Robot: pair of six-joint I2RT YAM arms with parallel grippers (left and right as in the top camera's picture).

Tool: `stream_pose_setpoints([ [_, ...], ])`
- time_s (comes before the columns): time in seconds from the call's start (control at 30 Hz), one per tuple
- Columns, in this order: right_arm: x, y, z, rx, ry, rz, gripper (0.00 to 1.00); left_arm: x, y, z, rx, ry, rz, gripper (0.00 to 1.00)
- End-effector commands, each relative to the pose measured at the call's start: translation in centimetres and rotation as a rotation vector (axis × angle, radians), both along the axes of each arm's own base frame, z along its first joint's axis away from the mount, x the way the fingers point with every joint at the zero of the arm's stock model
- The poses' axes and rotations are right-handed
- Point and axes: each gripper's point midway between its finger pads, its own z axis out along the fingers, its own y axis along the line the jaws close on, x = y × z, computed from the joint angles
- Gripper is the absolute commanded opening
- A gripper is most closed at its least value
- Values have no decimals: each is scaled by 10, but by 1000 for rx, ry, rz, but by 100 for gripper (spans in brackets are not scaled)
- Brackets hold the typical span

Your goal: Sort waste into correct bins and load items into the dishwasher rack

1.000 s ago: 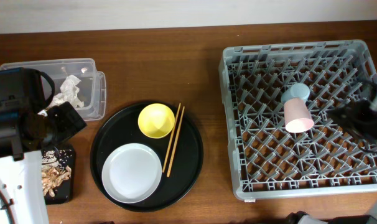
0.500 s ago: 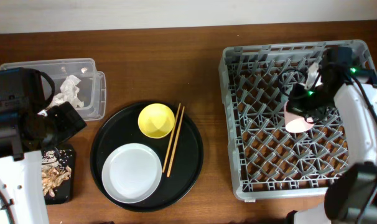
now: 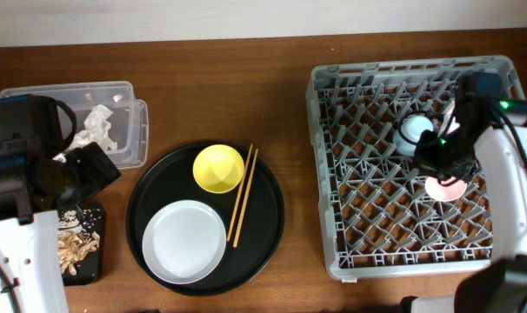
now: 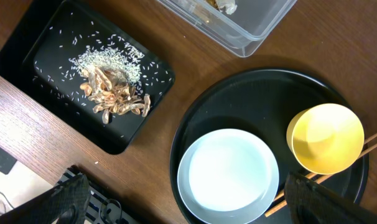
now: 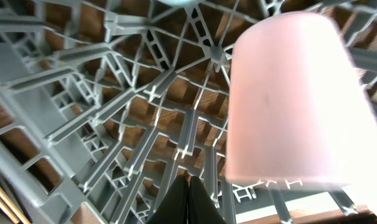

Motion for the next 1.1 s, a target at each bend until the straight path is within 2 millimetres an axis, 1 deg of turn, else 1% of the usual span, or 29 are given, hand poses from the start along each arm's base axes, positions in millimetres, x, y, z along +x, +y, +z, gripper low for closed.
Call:
stream_pose_setpoints([
  [0.0,-5,-3,30,-39,-99,-12,4,-2,1,6,-2,-25,13,99],
  [0.07,-7,-2,38,-46,-129,-12,5,-2,1,6,-2,-25,13,99],
  [0.1,-8,-2,40,-46,-138,-12,9,-2,1,6,-2,-25,14,99],
  [0.17,-10,-1,41,-46,-136,-10,21,-2,1,6,-2,-25,13,99],
  [0.23,-15,0,37,-40,-99,-9,34,-2,1,6,-2,-25,13,99],
  [0.33,-20,-4,31,-58,-55,-21,41,-2,1,6,-2,-25,13,99],
  [0.4,-23,-15,28,-116,-34,-78,48,-2,1,6,-2,-25,13,99],
  [0.47,-24,-19,25,-140,-27,-95,54,-2,1,6,-2,-25,13,99],
  [0.63,-19,-20,3,-136,-32,-130,54,-2,1,6,-2,-25,13,99],
  [0.77,-5,-23,-18,-143,-85,-140,54,-2,1,6,-2,-25,13,99],
  [0.83,2,-25,-25,-146,-115,-146,53,-2,1,6,-2,-25,13,99],
  [0.9,8,-26,-28,-150,-143,-148,45,-2,1,6,-2,-25,13,99],
  [0.97,11,-30,-29,-162,-155,-190,38,-2,1,6,-2,-25,13,99],
  [1.07,15,-31,-28,-163,-172,-194,28,-2,1,6,-2,-25,13,99],
])
